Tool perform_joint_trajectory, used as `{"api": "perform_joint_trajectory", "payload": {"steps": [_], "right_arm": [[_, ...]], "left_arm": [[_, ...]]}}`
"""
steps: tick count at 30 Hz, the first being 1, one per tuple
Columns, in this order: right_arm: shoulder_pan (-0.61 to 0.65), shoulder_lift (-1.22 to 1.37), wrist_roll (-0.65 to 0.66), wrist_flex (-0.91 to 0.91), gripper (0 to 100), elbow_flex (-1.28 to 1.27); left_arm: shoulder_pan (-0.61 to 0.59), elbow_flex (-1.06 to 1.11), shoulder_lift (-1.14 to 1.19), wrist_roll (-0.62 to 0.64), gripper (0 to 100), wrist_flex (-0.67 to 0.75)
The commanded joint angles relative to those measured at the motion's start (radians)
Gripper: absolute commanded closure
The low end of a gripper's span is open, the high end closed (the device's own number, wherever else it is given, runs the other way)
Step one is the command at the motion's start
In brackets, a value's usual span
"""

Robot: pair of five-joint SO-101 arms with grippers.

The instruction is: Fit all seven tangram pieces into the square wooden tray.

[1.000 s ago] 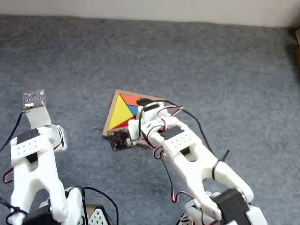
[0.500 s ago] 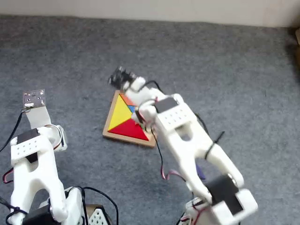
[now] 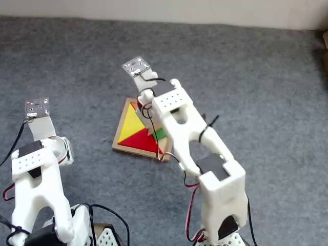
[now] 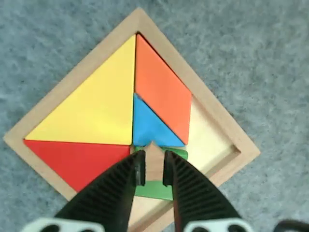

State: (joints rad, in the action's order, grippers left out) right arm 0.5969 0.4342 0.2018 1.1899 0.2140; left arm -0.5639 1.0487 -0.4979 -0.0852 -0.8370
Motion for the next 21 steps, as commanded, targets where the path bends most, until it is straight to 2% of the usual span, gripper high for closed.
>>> {"api": "perform_joint_trajectory", "payload": {"steps": [1, 5, 13, 21], "right_arm": [[0.010, 0.038, -0.011, 0.067, 92.1, 0.170], [0.012, 0.124, -0.011, 0.145, 84.9, 0.292], [0.050, 0.249, -0.011, 0.272, 84.6, 0.473], [0.033, 0.309, -0.006, 0.318, 84.7, 0.498]], "left_arm": [[0.021, -0.005, -0.030, -0.006, 80, 0.015], [0.021, -0.005, -0.030, -0.006, 80, 0.015], [0.021, -0.005, -0.030, -0.006, 80, 0.015], [0.019, -0.005, -0.030, -0.006, 80, 0.015]]}}
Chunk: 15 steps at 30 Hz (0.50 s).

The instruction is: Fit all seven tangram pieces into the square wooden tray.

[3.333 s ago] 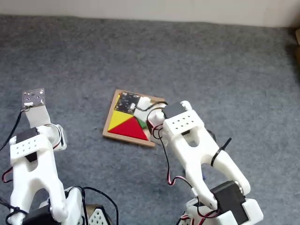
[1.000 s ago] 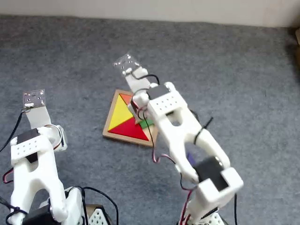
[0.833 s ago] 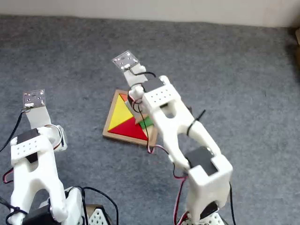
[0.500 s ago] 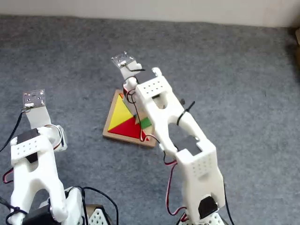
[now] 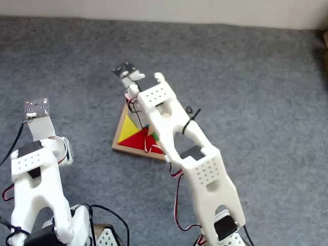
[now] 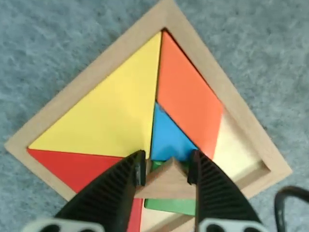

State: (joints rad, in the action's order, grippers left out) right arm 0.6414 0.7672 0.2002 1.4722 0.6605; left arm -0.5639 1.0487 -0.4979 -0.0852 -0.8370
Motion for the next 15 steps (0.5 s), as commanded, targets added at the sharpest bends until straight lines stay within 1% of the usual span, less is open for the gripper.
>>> {"api": "perform_joint_trajectory", "payload": {"steps": [1, 11, 15], "right_arm": [[-0.013, -0.024, -0.005, 0.050, 84.7, 0.051], [-0.019, -0.025, -0.002, 0.156, 84.7, 0.051], [-0.018, -0.025, 0.041, 0.191, 84.7, 0.051]], "left_arm": [[0.019, -0.005, -0.030, -0.006, 80, 0.015], [0.019, -0.005, -0.030, -0.006, 80, 0.015], [0.019, -0.005, -0.030, -0.006, 80, 0.015]]}}
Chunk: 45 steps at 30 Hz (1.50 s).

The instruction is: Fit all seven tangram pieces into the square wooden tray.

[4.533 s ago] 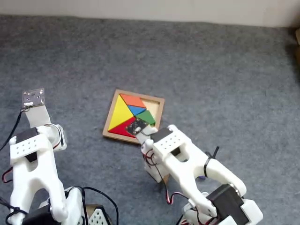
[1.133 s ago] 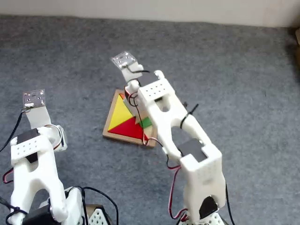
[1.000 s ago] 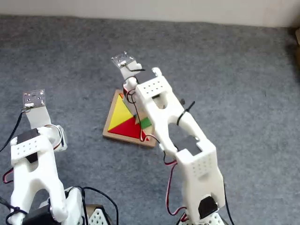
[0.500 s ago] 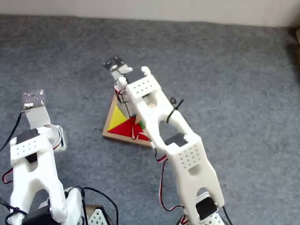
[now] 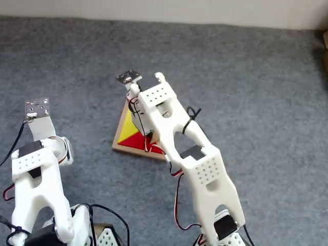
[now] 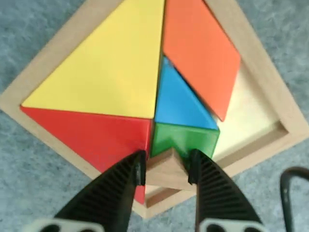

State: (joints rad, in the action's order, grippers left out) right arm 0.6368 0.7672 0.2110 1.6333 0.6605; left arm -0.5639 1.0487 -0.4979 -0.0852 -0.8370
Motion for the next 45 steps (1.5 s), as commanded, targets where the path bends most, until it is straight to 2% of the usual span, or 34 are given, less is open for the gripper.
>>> {"api": "perform_joint_trajectory", "payload": {"steps": [1, 4, 11, 31, 38, 45], "right_arm": [[-0.013, -0.025, 0.035, 0.036, 84.7, 0.051], [-0.018, -0.025, 0.044, 0.042, 84.7, 0.051], [-0.012, -0.027, 0.161, 0.084, 84.7, 0.051], [-0.012, -0.025, 0.566, 0.087, 84.7, 0.044], [-0.012, -0.025, 0.654, 0.087, 84.7, 0.044], [-0.002, -0.021, 0.804, 0.101, 84.7, 0.041]], "left_arm": [[0.019, -0.005, -0.030, -0.006, 80, 0.015], [0.019, -0.005, -0.030, -0.006, 80, 0.015], [0.019, -0.005, -0.030, -0.006, 80, 0.015], [0.019, -0.005, -0.030, -0.006, 80, 0.015], [0.019, -0.005, -0.030, -0.006, 80, 0.015], [0.019, -0.005, -0.030, -0.006, 80, 0.015]]}}
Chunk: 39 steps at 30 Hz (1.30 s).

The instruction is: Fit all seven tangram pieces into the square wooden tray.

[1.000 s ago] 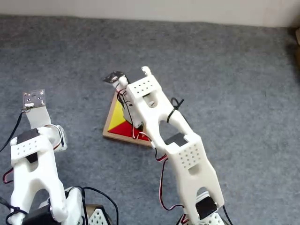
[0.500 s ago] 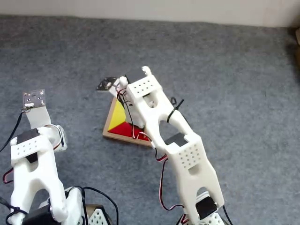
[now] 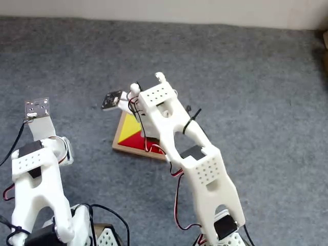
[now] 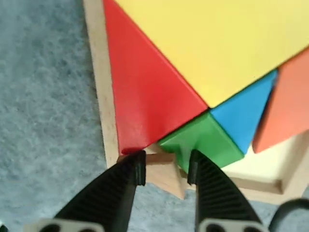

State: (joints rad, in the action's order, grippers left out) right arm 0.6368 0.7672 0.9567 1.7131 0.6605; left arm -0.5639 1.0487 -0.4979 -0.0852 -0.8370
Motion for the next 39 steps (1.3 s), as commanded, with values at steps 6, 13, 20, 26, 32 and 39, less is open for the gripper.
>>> {"api": "perform_joint_trajectory", "payload": {"steps": [6, 13, 20, 26, 32, 39], "right_arm": [[-0.001, -0.025, 0.141, 0.041, 84.7, 0.041], [0.025, -0.025, 0.184, 0.045, 84.7, 0.045], [0.027, -0.110, 0.184, 0.048, 84.7, 0.085], [-0.002, -0.295, 0.095, 0.048, 89.4, -0.008], [-0.036, -0.389, -0.069, 0.047, 98.9, -0.097], [-0.102, -0.387, -0.269, 0.039, 99.2, -0.159]], "left_arm": [[0.019, -0.005, -0.030, -0.006, 80, 0.015], [0.019, -0.005, -0.030, -0.006, 80, 0.015], [0.019, -0.005, -0.030, -0.006, 80, 0.015], [0.019, -0.005, -0.030, -0.006, 80, 0.015], [0.019, -0.005, -0.030, -0.006, 80, 0.015], [0.019, -0.005, -0.030, -0.006, 80, 0.015]]}}
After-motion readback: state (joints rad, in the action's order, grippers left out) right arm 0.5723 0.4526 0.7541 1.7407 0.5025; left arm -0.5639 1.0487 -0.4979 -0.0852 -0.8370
